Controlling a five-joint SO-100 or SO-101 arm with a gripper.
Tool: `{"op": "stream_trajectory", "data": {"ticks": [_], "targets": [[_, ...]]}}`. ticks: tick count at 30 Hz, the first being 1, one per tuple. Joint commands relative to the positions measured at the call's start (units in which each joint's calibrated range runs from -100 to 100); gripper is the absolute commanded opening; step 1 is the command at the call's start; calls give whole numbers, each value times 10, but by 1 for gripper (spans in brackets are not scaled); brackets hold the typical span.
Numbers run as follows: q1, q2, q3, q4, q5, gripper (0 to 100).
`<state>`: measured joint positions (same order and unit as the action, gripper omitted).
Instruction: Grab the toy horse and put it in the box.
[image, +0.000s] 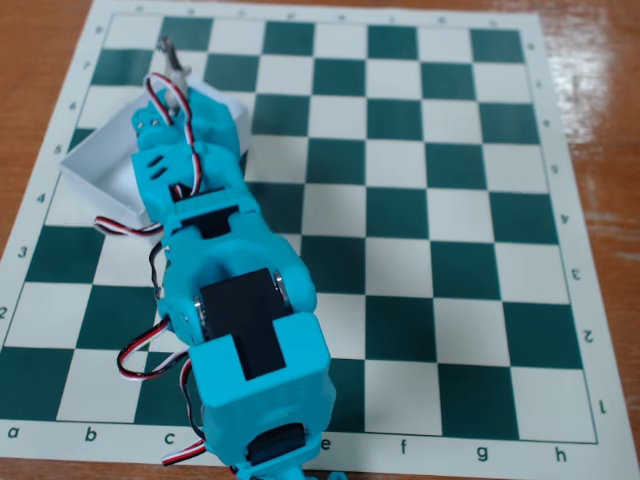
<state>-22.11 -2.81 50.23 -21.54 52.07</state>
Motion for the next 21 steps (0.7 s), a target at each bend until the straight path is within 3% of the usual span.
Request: {"op": "stream_trajectory", "data": {"ticks": [1, 21], "targets": [[5, 12, -46, 1, 2, 0], [-40, 138, -153, -5, 6, 0]]}}
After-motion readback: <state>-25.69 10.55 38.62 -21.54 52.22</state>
